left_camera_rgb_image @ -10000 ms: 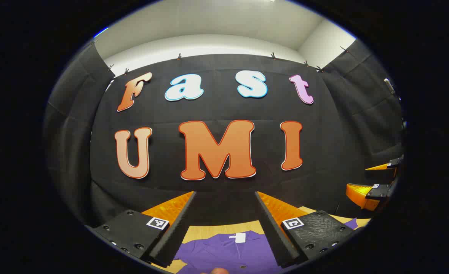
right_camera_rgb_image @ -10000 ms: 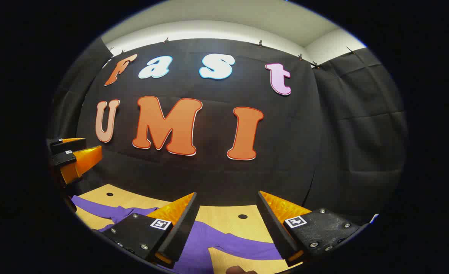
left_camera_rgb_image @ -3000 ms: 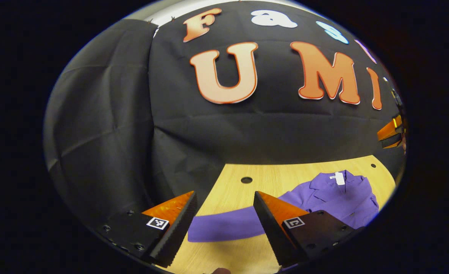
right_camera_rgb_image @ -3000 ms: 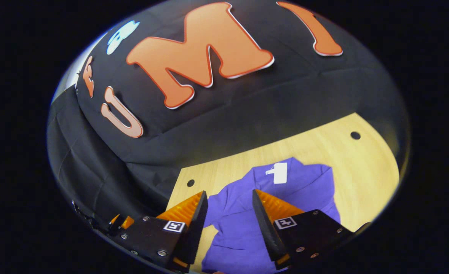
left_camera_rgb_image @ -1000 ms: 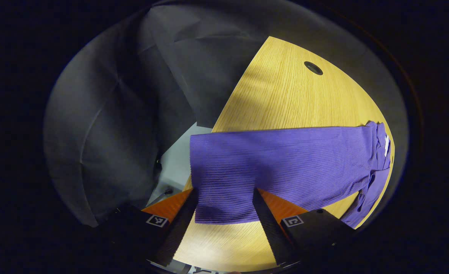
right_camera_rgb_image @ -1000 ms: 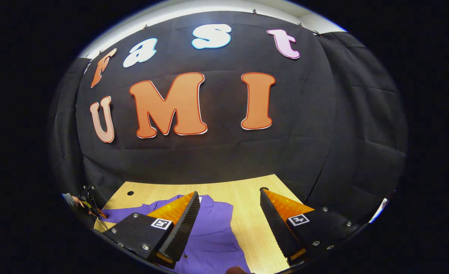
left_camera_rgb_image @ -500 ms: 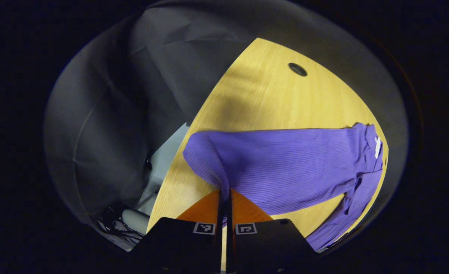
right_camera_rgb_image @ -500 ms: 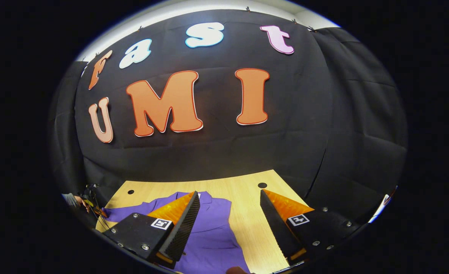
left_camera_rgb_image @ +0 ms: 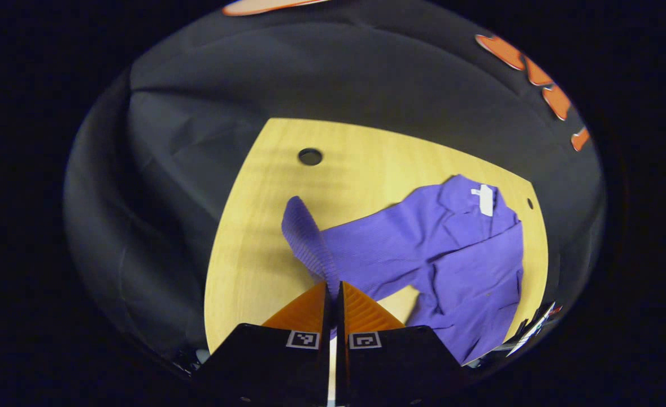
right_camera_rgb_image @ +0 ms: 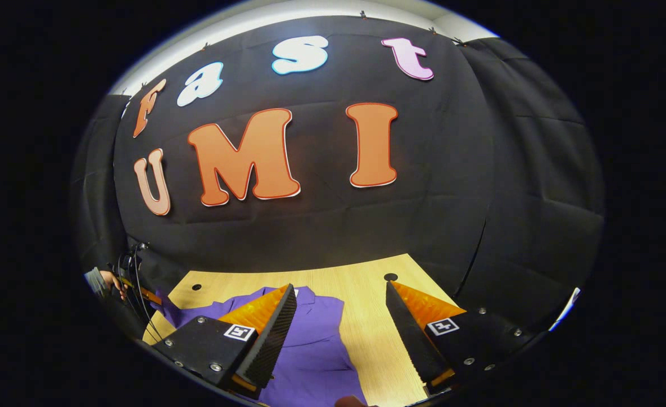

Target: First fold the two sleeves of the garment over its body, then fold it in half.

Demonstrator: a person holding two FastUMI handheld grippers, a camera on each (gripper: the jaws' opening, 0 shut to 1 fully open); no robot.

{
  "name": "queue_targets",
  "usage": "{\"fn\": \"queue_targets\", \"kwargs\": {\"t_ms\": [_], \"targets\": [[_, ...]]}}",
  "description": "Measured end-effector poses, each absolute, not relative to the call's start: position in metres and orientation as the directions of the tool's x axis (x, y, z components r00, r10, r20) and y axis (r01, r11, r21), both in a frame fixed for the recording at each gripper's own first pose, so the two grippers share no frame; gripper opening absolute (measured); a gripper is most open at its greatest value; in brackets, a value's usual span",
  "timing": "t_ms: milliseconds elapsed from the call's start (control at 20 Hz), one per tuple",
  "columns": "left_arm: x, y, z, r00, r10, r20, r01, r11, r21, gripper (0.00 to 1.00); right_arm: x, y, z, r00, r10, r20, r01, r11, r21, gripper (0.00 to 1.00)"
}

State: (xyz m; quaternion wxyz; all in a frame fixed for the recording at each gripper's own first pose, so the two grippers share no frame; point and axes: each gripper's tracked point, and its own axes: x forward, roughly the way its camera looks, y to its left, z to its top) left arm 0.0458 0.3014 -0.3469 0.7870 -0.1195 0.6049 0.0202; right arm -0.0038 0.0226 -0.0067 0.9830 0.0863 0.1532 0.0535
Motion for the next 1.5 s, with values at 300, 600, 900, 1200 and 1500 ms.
{"fn": "queue_targets", "kwargs": {"t_ms": [300,600,900,1200,1500], "targets": [[0.101,0.193,-0.295,0.33,-0.192,-0.924,0.043,0.981,-0.188,0.05,-0.005,0.01,-0.007,0.951,0.139,-0.276,-0.077,0.972,0.223,0.95],[0.127,0.084,-0.263,0.328,-0.295,-0.897,0.212,0.949,-0.235,0.05,-0.007,-0.01,-0.014,0.953,0.137,-0.27,-0.065,0.963,0.26,0.95],[0.14,-0.027,-0.244,0.294,-0.38,-0.877,0.334,0.901,-0.278,0.05,-0.011,-0.032,-0.023,0.953,0.13,-0.272,-0.045,0.954,0.298,0.94],[0.133,-0.113,-0.263,0.224,-0.41,-0.884,0.411,0.862,-0.296,0.05,-0.017,-0.052,-0.039,0.949,0.125,-0.29,-0.025,0.945,0.325,0.94],[0.118,-0.157,-0.31,0.162,-0.351,-0.922,0.437,0.864,-0.252,0.05,-0.016,-0.072,-0.056,0.938,0.136,-0.318,-0.019,0.938,0.347,0.94]]}}
